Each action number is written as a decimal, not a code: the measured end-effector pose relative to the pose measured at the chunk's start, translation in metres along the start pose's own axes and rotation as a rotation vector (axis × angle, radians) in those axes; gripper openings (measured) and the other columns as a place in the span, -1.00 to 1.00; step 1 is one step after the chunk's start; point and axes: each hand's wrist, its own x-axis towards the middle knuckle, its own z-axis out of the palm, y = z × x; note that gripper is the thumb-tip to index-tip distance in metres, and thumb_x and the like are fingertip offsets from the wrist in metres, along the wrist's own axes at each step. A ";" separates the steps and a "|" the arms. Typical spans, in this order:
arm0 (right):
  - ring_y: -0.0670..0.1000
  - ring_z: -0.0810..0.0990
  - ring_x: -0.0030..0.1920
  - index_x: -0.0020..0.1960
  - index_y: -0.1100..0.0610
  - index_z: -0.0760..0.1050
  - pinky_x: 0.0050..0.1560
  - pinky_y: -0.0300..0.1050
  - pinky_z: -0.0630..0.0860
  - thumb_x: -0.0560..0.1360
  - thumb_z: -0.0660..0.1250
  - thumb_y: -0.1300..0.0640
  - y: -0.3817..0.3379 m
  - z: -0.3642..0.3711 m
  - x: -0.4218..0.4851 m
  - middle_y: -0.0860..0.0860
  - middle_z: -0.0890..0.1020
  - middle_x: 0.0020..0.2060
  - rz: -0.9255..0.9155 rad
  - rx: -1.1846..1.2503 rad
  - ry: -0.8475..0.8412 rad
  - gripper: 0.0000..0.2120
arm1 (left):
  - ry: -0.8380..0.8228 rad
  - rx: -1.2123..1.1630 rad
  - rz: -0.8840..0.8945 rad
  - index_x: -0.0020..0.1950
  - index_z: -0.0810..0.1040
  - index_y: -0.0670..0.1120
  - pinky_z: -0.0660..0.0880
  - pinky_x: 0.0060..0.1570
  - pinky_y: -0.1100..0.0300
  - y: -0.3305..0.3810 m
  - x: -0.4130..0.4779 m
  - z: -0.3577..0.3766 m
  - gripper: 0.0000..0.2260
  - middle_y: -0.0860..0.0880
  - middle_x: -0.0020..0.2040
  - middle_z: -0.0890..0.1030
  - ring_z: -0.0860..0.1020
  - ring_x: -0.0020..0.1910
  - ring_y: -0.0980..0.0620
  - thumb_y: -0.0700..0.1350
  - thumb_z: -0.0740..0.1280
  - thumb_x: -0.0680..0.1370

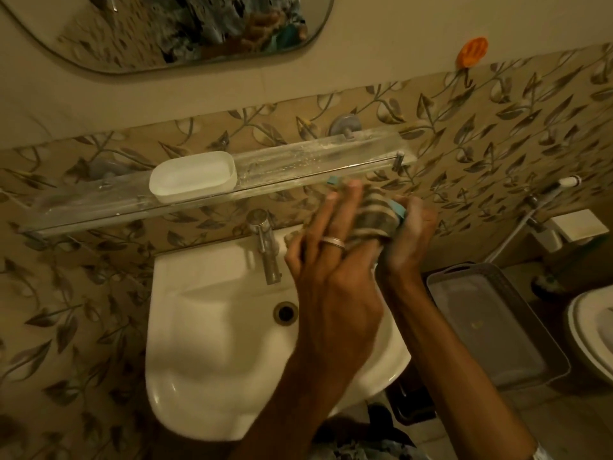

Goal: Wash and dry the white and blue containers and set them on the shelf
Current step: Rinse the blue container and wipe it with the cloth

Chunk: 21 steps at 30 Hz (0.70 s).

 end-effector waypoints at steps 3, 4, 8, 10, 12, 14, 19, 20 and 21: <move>-0.21 0.52 -0.52 -0.53 -0.03 0.46 -0.55 -0.37 0.36 0.43 0.10 0.06 -0.008 0.007 0.004 -0.13 0.54 -0.59 -0.009 0.069 0.054 -0.62 | 0.029 -0.161 -0.201 0.26 0.51 -0.20 0.46 0.20 -0.19 -0.019 0.011 -0.009 -0.69 -0.21 0.39 0.42 0.43 0.34 -0.19 -0.22 0.08 0.60; -0.20 0.52 -0.52 -0.55 -0.04 0.47 -0.56 -0.35 0.36 0.42 0.10 0.05 -0.004 0.006 0.000 -0.12 0.53 -0.59 0.005 0.066 0.036 -0.61 | 0.040 -0.154 -0.225 0.27 0.50 -0.21 0.47 0.20 -0.18 -0.018 0.009 -0.009 -0.68 -0.22 0.39 0.42 0.41 0.36 -0.19 -0.23 0.08 0.60; -0.21 0.47 -0.56 -0.54 0.02 0.39 -0.55 -0.41 0.32 0.54 0.15 0.18 0.000 0.005 -0.001 -0.13 0.52 -0.60 -0.064 -0.028 0.027 -0.54 | 0.027 0.053 -0.030 0.22 0.55 -0.07 0.18 0.38 -0.13 0.008 -0.015 0.005 -0.65 -0.05 0.43 0.39 0.23 0.46 -0.07 -0.07 0.01 0.64; -0.28 0.49 -0.53 -0.43 -0.04 0.35 -0.52 -0.49 0.32 0.59 0.15 0.34 0.002 0.002 0.000 -0.24 0.55 -0.56 -0.095 -0.075 0.018 -0.53 | 0.014 0.058 0.064 0.19 0.58 -0.04 0.12 0.35 -0.03 0.011 -0.018 0.007 -0.69 -0.02 0.43 0.40 0.24 0.46 -0.07 -0.07 0.08 0.61; -0.25 0.51 -0.54 -0.45 -0.01 0.41 -0.54 -0.45 0.34 0.57 0.12 0.23 -0.001 -0.001 -0.002 -0.20 0.54 -0.59 -0.062 -0.012 0.045 -0.57 | -0.008 0.020 0.025 0.20 0.57 -0.09 0.19 0.34 -0.03 0.000 -0.011 0.003 -0.69 -0.06 0.44 0.38 0.27 0.45 -0.10 -0.16 0.11 0.56; -0.22 0.53 -0.51 -0.51 0.01 0.51 -0.54 -0.35 0.38 0.45 0.10 0.08 -0.005 -0.003 -0.003 -0.15 0.55 -0.58 -0.012 0.066 0.059 -0.60 | -0.007 -0.124 -0.157 0.18 0.55 -0.14 0.34 0.27 0.18 -0.012 0.004 -0.006 -0.70 -0.17 0.36 0.47 0.41 0.35 -0.16 -0.24 0.09 0.58; -0.21 0.52 -0.53 -0.55 -0.03 0.53 -0.53 -0.33 0.37 0.40 0.06 0.02 -0.015 -0.003 0.003 -0.14 0.55 -0.60 0.040 0.161 0.083 -0.58 | 0.084 -0.308 -0.251 0.11 0.54 -0.06 0.48 0.11 0.24 -0.005 0.016 -0.009 -0.70 -0.15 0.12 0.57 0.50 0.09 0.02 -0.30 0.08 0.58; -0.23 0.50 -0.55 -0.55 0.01 0.48 -0.55 -0.35 0.36 0.43 0.08 0.04 -0.017 -0.003 0.006 -0.14 0.53 -0.61 -0.006 0.134 0.094 -0.59 | 0.080 -0.258 -0.178 0.18 0.53 -0.05 0.45 0.22 0.14 0.004 0.010 -0.006 -0.69 -0.15 0.26 0.54 0.47 0.23 -0.04 -0.25 0.07 0.59; -0.25 0.49 -0.55 -0.51 0.00 0.42 -0.55 -0.40 0.33 0.48 0.10 0.10 -0.019 -0.003 0.008 -0.13 0.51 -0.62 -0.075 0.074 0.092 -0.61 | 0.075 -0.160 -0.084 0.22 0.53 -0.04 0.36 0.30 0.03 0.014 0.004 -0.003 -0.69 -0.10 0.36 0.48 0.39 0.35 -0.09 -0.19 0.06 0.60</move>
